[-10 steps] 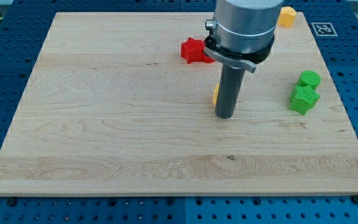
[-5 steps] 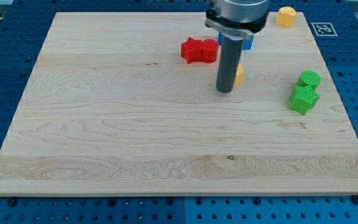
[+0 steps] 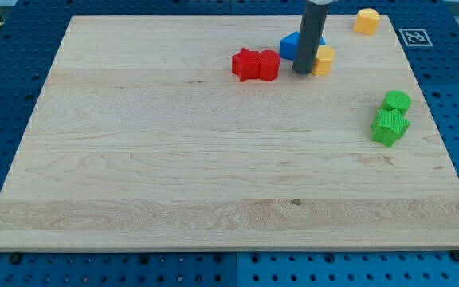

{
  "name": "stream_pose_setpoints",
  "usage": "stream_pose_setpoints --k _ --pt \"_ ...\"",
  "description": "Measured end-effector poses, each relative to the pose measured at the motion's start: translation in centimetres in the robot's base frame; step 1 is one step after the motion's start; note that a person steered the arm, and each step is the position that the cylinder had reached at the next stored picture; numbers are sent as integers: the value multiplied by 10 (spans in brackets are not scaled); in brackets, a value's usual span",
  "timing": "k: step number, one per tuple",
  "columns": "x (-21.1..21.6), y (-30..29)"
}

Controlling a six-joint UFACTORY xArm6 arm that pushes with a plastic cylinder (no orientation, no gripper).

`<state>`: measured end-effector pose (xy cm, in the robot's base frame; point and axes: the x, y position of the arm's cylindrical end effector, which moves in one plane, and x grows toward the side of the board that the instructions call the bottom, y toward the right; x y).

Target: Push the yellow hexagon bottom of the yellow heart

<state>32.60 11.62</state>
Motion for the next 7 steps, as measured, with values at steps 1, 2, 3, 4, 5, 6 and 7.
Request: stream_pose_setpoints --k 1,2,3,4,5,6,7 --pt "-11 6" --pt "-7 26" --pt "19 46" --pt "15 63" --pt "14 77" --pt "14 90" --pt "14 104"
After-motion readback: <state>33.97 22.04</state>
